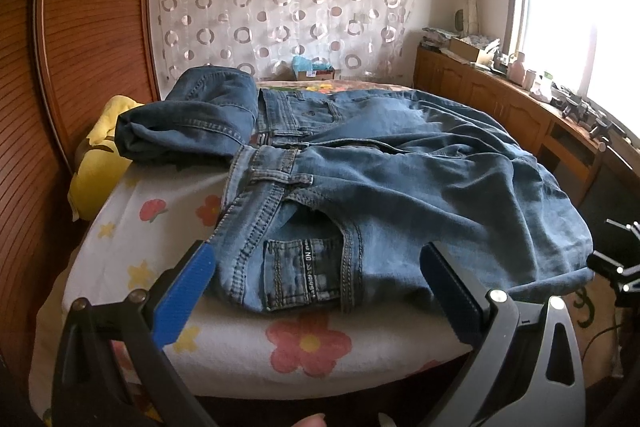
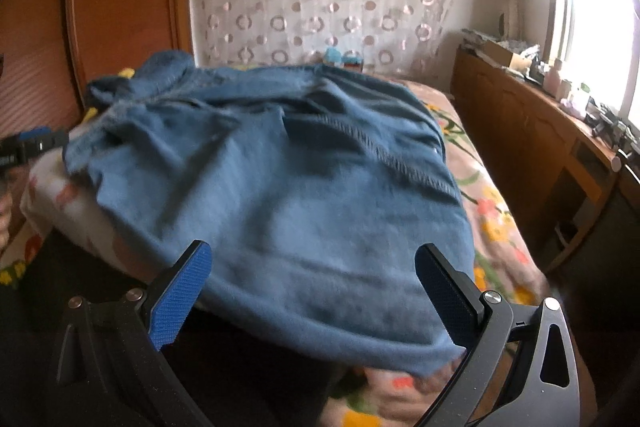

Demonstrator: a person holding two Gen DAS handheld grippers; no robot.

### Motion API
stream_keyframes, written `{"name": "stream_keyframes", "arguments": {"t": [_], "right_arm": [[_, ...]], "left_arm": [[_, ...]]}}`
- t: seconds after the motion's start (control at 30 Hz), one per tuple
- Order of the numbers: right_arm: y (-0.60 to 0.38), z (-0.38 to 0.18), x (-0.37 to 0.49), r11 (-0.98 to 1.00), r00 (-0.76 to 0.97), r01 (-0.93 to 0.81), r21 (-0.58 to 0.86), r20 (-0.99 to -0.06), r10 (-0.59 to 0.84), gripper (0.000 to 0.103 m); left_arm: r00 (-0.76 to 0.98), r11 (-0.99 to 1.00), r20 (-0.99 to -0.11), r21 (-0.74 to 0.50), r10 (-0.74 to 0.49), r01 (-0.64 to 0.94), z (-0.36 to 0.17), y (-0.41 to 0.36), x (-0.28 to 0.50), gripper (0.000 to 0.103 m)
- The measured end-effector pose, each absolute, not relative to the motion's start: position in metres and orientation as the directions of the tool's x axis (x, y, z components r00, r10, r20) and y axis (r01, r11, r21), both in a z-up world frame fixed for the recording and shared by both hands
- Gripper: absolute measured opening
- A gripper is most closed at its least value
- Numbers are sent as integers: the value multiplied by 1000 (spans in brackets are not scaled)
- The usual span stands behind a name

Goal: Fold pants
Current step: 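Lower the right gripper onto the jeans leg hem and close on it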

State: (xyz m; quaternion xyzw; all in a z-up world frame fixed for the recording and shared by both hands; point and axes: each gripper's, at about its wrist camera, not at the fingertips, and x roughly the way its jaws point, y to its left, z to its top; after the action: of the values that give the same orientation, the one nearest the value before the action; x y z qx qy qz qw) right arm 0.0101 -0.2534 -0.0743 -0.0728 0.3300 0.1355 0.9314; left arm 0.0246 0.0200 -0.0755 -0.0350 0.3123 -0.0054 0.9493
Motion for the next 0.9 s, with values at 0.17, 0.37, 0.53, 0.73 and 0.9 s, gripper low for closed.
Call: {"name": "stream_keyframes", "arguments": {"t": [0.17, 0.37, 0.53, 0.73, 0.9], "right_arm": [[-265, -87, 3, 952, 726, -299, -66, -663, 182, 100], [-286, -99, -5, 949, 718, -291, -120, -683, 133, 100], [-298, -113, -8, 941, 698, -300, -158, -709, 103, 91], [-306, -129, -4, 924, 706, -275, -265, -709, 7, 85], [-318, -134, -1, 923, 698, -260, -285, -716, -24, 36]], "left_arm": [[805, 998, -593, -68, -36, -5, -77, 18, 24, 103], [800, 998, -598, -70, -38, -5, -77, 15, 24, 103], [798, 998, -601, -66, -40, 0, -76, 10, 22, 103], [800, 997, -598, -81, -43, -7, -74, 13, 23, 103], [800, 997, -598, -80, -43, -7, -74, 14, 22, 103]]}}
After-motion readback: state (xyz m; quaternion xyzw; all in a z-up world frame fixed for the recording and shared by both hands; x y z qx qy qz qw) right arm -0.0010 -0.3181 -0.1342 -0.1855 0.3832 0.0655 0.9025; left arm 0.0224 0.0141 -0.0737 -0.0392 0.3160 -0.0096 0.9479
